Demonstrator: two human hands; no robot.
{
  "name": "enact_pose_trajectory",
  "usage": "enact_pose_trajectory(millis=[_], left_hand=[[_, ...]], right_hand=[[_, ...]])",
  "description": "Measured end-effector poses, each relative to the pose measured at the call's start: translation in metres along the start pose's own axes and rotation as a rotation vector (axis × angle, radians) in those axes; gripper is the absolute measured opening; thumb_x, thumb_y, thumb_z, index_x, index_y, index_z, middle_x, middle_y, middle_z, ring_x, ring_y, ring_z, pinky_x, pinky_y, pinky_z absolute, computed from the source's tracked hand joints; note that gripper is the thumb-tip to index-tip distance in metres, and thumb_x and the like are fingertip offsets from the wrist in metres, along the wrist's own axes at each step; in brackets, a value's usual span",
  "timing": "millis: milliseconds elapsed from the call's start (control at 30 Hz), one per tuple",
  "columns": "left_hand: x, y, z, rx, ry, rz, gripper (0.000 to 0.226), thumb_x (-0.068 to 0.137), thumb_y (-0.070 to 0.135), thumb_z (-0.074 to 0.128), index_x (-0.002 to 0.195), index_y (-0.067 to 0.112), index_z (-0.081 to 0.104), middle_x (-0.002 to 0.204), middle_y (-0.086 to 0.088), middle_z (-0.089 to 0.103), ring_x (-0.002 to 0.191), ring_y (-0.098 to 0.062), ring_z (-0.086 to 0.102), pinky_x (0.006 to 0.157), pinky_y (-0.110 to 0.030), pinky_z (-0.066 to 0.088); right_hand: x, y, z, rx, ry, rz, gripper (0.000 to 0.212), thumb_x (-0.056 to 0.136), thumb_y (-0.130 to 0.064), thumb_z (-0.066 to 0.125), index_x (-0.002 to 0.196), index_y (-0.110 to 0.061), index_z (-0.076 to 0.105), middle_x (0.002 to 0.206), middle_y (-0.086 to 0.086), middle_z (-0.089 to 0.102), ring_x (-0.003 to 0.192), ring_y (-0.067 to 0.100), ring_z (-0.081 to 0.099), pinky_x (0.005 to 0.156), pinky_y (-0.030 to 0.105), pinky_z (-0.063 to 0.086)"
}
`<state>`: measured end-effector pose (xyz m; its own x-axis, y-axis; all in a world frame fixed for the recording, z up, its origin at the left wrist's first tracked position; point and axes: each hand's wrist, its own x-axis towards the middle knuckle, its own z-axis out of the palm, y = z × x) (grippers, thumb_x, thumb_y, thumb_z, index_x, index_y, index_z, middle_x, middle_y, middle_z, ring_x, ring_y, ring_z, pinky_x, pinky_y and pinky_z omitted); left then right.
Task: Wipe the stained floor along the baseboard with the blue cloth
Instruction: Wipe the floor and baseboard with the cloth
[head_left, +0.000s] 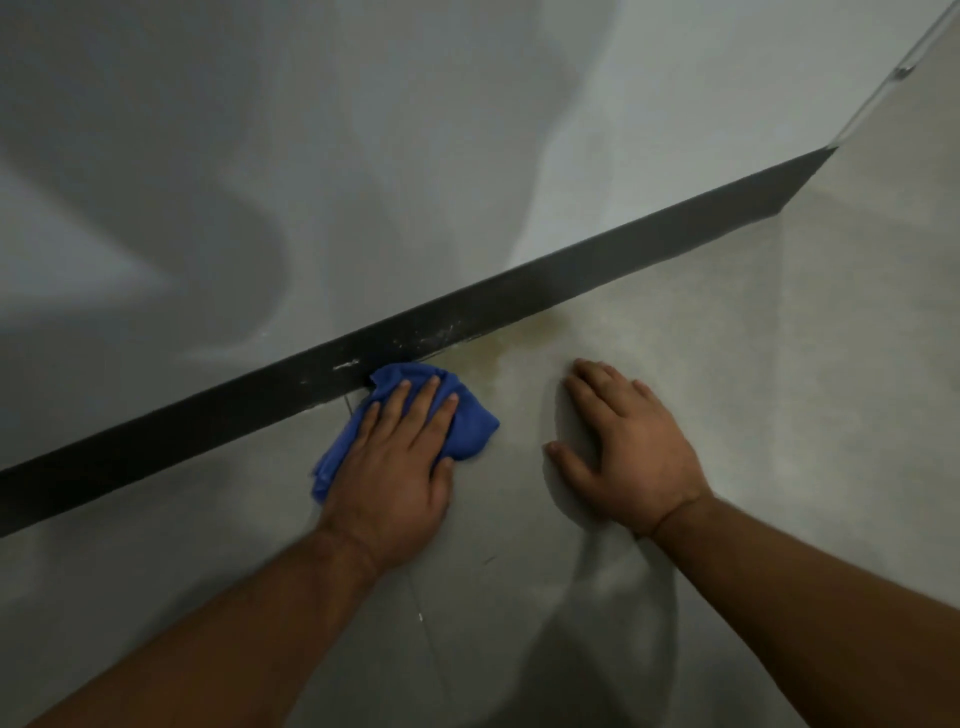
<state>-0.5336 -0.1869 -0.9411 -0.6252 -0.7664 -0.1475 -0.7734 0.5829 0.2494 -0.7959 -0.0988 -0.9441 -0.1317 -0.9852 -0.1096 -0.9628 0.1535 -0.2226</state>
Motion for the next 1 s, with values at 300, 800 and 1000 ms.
enact_pose_trajectory(millis=[300,800,1000], left_hand=[[0.037,0.026,0.002,0.018,-0.011,0.109,0.067,0.101,0.038,0.035,0.161,0.020,0.010,0.170,0.003,0.001,0.156,-0.018,-0.002,0.126,-0.041,0.003],[0.059,0.034,0.001,0.040,-0.019,0.060,0.068,0.101,0.039,0.035,0.161,0.021,0.007,0.170,0.001,-0.001,0.156,-0.021,-0.001,0.126,-0.040,0.001],[0.051,0.047,0.006,0.007,-0.013,0.141,0.068,0.099,0.040,0.035,0.160,0.020,0.011,0.170,0.000,0.004,0.156,-0.020,0.001,0.126,-0.041,0.004]], right_hand=[[-0.013,0.017,0.008,-0.024,0.042,0.067,0.072,0.101,-0.059,0.024,0.161,-0.020,0.019,0.168,0.002,0.017,0.156,0.019,0.011,0.126,0.045,0.013],[-0.015,0.017,0.006,-0.003,0.015,0.079,0.072,0.099,-0.056,0.022,0.162,-0.021,0.015,0.169,0.001,0.014,0.156,0.019,0.008,0.126,0.047,0.015],[-0.014,0.017,0.006,-0.012,0.024,0.073,0.071,0.100,-0.054,0.027,0.161,-0.019,0.018,0.168,0.002,0.017,0.156,0.020,0.011,0.126,0.047,0.016]])
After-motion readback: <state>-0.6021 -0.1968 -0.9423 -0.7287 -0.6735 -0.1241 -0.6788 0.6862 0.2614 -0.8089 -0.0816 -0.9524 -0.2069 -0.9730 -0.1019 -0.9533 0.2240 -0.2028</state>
